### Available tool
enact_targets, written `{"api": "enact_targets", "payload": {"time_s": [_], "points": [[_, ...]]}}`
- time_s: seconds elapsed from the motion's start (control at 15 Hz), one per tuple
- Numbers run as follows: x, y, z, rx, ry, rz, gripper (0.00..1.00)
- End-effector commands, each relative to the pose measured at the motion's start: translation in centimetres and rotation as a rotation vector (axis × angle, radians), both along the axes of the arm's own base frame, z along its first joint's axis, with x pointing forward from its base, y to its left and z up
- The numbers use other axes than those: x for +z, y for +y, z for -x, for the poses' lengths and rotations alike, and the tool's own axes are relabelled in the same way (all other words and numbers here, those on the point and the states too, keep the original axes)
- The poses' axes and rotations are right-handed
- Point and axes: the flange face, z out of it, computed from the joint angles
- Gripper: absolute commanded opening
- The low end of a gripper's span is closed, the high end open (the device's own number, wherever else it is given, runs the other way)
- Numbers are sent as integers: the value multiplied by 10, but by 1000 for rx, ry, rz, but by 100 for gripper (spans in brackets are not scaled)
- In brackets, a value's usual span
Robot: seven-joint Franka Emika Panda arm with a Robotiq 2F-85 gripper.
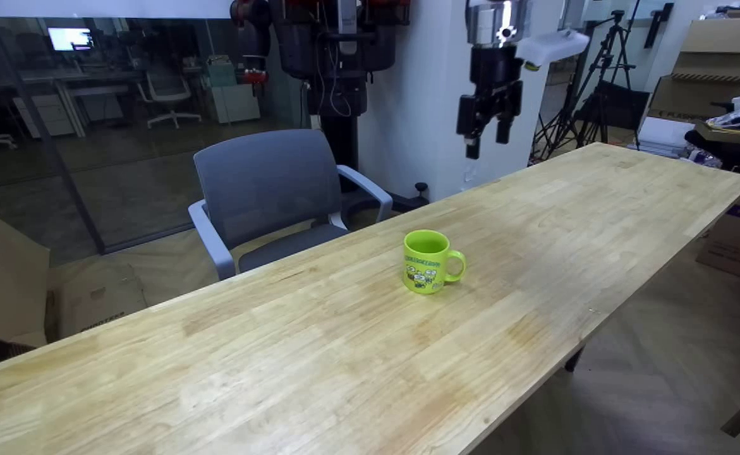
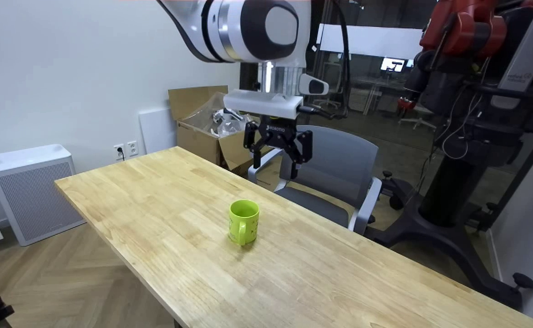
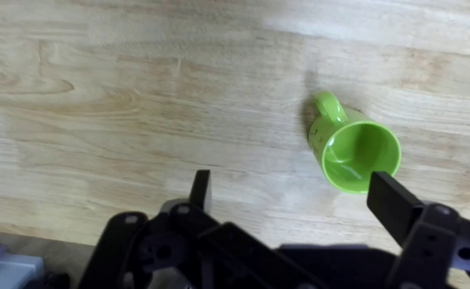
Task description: Move the yellow mug to the front of the table
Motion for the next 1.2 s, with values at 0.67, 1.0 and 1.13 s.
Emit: {"api": "enact_targets", "payload": {"time_s": [0.67,1.0,1.13], "points": [[-81,72,-40,96,-83,-13,100],[-115,80,-29,114,-100,-28,100],[-128,79,-25,114,-108,-30,100]]}}
